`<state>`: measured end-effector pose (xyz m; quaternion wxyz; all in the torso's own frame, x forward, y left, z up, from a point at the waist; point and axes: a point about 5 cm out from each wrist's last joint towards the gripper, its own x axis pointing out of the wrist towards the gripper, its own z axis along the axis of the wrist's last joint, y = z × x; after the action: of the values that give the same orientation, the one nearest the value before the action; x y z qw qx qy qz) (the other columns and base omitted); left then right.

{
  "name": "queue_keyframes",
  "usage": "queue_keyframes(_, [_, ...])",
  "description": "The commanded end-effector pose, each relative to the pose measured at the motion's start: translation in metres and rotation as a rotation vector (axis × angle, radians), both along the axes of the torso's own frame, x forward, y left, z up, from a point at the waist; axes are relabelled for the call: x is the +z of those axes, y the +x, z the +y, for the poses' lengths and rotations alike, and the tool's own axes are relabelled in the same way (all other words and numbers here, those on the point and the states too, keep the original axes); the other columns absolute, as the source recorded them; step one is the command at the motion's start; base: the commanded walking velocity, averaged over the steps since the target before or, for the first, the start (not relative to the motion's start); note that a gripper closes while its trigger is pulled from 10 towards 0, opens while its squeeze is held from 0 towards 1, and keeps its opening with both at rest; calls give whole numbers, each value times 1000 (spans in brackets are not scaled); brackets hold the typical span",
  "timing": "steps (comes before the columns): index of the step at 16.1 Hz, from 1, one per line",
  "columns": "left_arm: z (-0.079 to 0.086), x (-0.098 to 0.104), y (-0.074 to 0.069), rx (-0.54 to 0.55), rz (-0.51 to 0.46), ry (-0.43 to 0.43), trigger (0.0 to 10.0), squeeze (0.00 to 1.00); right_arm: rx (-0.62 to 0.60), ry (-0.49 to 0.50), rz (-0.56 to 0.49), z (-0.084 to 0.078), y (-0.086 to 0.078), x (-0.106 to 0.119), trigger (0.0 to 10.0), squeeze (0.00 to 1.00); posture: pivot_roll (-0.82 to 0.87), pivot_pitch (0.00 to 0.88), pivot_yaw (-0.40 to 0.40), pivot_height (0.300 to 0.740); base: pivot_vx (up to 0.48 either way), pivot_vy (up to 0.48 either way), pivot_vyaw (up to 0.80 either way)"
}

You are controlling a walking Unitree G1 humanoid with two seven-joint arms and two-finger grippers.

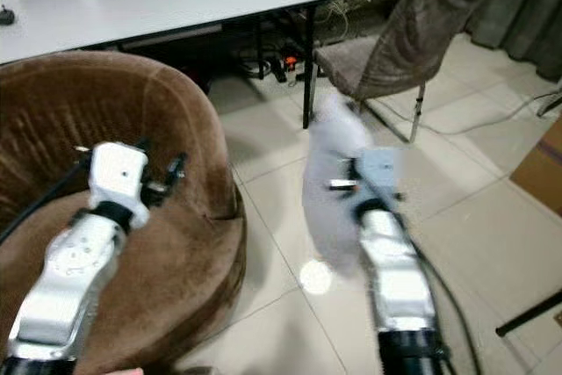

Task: Move the pillow to the sofa from floor

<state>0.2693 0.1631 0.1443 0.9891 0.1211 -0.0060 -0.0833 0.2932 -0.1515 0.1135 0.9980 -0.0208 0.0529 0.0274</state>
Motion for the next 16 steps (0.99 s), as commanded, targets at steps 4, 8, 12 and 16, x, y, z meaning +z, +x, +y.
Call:
queue_keyframes(4, [-1, -1, 0, 16, 8, -1, 10000, 0, -15, -23, -76, -6, 4, 15, 10000, 0, 113, 0, 45, 740, 0, 0, 400])
queue_keyframes(8, [-3, -1, 1, 13, 2, 5, 10000, 0, -1, -17, -79, -3, 6, 16, 10000, 0, 109, 0, 44, 740, 0, -245, 800])
queue_keyframes(12, [-3, -2, 2, 23, 7, 1, 10000, 0, -10, -3, -61, -2, 7, 13, 10000, 0, 104, 0, 39, 740, 0, -251, 600])
queue_keyframes(16, [-2, -4, 6, 49, 25, 6, 10000, 0, -1, 18, -43, 0, 7, 11, 10000, 0, 105, 0, 37, 740, 0, 0, 0])
